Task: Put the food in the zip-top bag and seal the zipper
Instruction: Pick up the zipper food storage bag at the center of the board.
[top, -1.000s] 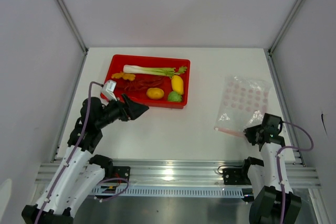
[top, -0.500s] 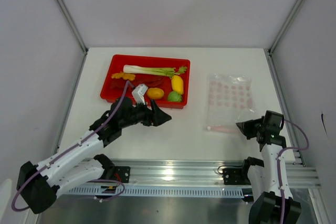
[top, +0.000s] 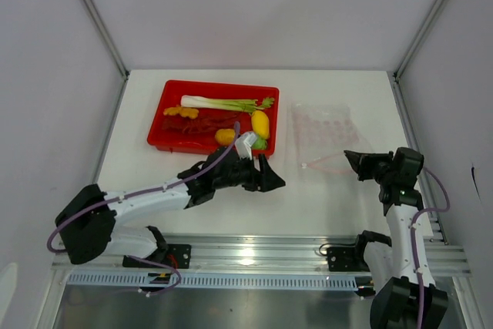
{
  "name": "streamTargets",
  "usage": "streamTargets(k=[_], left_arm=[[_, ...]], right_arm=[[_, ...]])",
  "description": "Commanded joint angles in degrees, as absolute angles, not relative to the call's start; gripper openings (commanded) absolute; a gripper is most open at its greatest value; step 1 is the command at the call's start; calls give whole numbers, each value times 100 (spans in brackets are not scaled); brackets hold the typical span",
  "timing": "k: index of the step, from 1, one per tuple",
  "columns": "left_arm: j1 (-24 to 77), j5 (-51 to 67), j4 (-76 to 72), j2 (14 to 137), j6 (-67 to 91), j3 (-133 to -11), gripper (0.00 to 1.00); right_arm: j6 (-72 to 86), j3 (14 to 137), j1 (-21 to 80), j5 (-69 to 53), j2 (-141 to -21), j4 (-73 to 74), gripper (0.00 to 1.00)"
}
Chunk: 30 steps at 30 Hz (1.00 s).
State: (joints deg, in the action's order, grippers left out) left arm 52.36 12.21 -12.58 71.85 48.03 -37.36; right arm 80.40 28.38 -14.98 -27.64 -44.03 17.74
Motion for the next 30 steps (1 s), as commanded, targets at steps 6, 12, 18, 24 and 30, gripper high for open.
streamTargets(k=[6,12,18,24,30], left_arm=[[5713,1310,-1793,8586,5300,-5194,73],[5809,1432,-1855,9377,5528,-6027,71],[5959,1170,-1512,9791,5765,-6433,67],[5985,985,-1398,10081,5985,-6600,66],[5994,545,-1493,10160,6161,-6671,71]], right_arm=[[9860,2505,-1336,-2909,-4360,476,0],[10107,2768,-976,-2550,-4342,518,0],[10432,2655,-897,-2382,-4149,343,0],[10644,2672,-844,-2118,-3947,413,0],[10705,2654,-782,-2013,-3911,475,0]])
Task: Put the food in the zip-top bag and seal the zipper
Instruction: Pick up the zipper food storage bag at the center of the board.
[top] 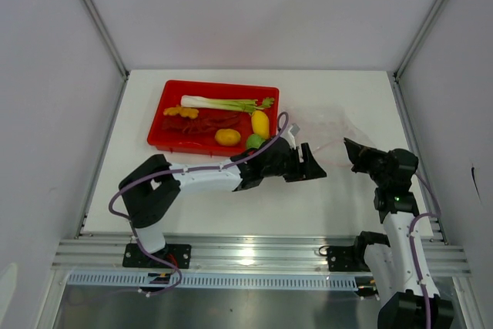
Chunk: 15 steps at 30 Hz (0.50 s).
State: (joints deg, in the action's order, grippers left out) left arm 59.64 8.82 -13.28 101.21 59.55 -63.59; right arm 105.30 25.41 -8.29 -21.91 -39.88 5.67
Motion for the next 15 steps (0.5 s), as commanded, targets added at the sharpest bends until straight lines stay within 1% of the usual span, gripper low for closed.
streamTargets(k=[1,4,9,14,15], left_arm=[[5994,545,-1590,10204,6187,-6680,73],[5994,475,-1732,10300,6205,-6793,77],[5985,448,-1538,10582,6407,-7198,79],[5977,229,-1415,10819,6504,-7497,79],[5977,202,-1432,10854,6504,-7541,78]], right_arm=[[10705,2619,-782,-2004,-3902,475,0],[10696,2593,-774,-2004,-3902,483,0],[10679,2619,-738,-1934,-3850,580,0],[10714,2637,-668,-1881,-3780,633,0],[10714,2654,-651,-1872,-3771,668,0]])
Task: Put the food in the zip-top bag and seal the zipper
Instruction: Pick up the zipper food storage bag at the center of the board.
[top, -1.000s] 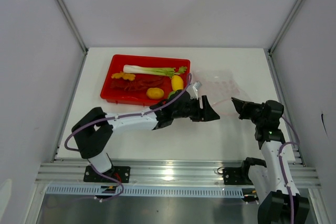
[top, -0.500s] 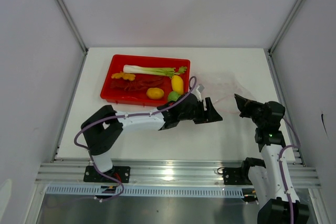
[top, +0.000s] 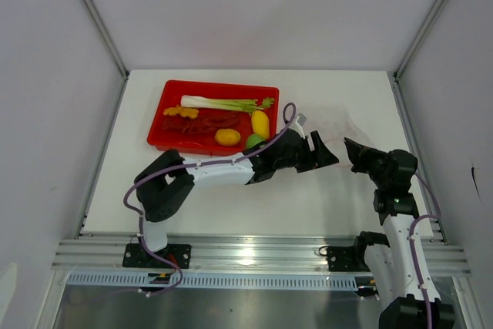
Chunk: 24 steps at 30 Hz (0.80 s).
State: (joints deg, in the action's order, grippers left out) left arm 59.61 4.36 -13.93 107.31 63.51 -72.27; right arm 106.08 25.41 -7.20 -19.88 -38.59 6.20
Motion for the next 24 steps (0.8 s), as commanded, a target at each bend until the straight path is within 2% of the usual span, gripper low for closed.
streamTargets(k=[1,5,14,15,17,18,21,24], left_arm=[[5959,202,-1415,10889,6504,-7611,77],[5959,176,-1248,11021,6460,-7796,69],[5897,27,-1143,11083,6311,-7796,40],[5889,26,-1125,11074,6293,-7787,33],[5862,26,-1108,11066,6249,-7787,26],[5854,26,-1090,11057,6223,-7787,17],[5827,26,-959,10934,6074,-7726,1],[5792,166,-826,10723,5758,-7594,1]], right_arm=[[10723,2654,-650,-1846,-3753,685,0],[10740,2654,-598,-1767,-3648,782,0],[10688,2628,-466,-1653,-3463,975,0],[10687,2619,-457,-1644,-3454,1002,0],[10661,2619,-448,-1644,-3419,1028,0],[10618,2619,-448,-1661,-3410,1046,0],[10451,2593,-448,-1687,-3366,1072,0],[10013,2645,-518,-1897,-3541,1055,0]])
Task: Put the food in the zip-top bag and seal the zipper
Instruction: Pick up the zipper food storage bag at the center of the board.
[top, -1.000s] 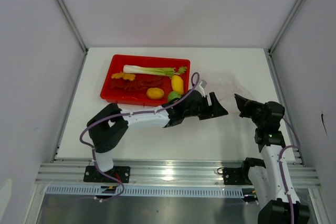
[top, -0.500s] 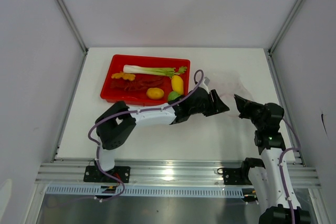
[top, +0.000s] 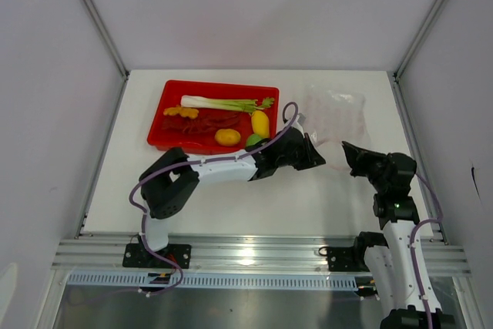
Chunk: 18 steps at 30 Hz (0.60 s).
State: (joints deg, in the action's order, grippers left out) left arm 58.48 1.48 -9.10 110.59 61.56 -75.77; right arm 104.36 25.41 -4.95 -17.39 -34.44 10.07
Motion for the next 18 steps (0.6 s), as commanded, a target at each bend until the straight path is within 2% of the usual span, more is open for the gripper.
streamTargets(k=[1,2,3,5,6,7,10,11,12,18], left_arm=[[5731,315,-783,10670,5539,-7585,0],[5696,464,-591,10635,5433,-7611,1],[5652,762,-450,10574,5353,-7637,1],[5502,1097,-116,10529,5107,-7646,1],[5467,1203,-45,10425,4854,-7655,1],[5415,1326,200,10389,4678,-7664,1],[5318,1502,1044,10380,4123,-8058,1],[5291,1599,1220,10389,4026,-8120,1],[5256,1678,1465,10397,3938,-8165,1],[5115,1863,2293,10424,3165,-8648,1]], right_arm=[[9523,2680,-562,-2203,-3629,1055,3],[9214,2742,-615,-2319,-3830,1116,8],[8872,2951,-633,-2416,-3954,1203,28],[7555,3285,-668,-2698,-4418,1719,39],[7071,3713,-651,-2716,-4586,1984,48],[6127,3918,-607,-2698,-4710,2239,50],[4831,4489,-492,-2488,-4887,3170,59],[4590,4569,-414,-2374,-4852,3260,67],[4336,4649,-370,-2347,-4799,3322,70],[2682,5308,307,-2328,-4781,4288,72]])
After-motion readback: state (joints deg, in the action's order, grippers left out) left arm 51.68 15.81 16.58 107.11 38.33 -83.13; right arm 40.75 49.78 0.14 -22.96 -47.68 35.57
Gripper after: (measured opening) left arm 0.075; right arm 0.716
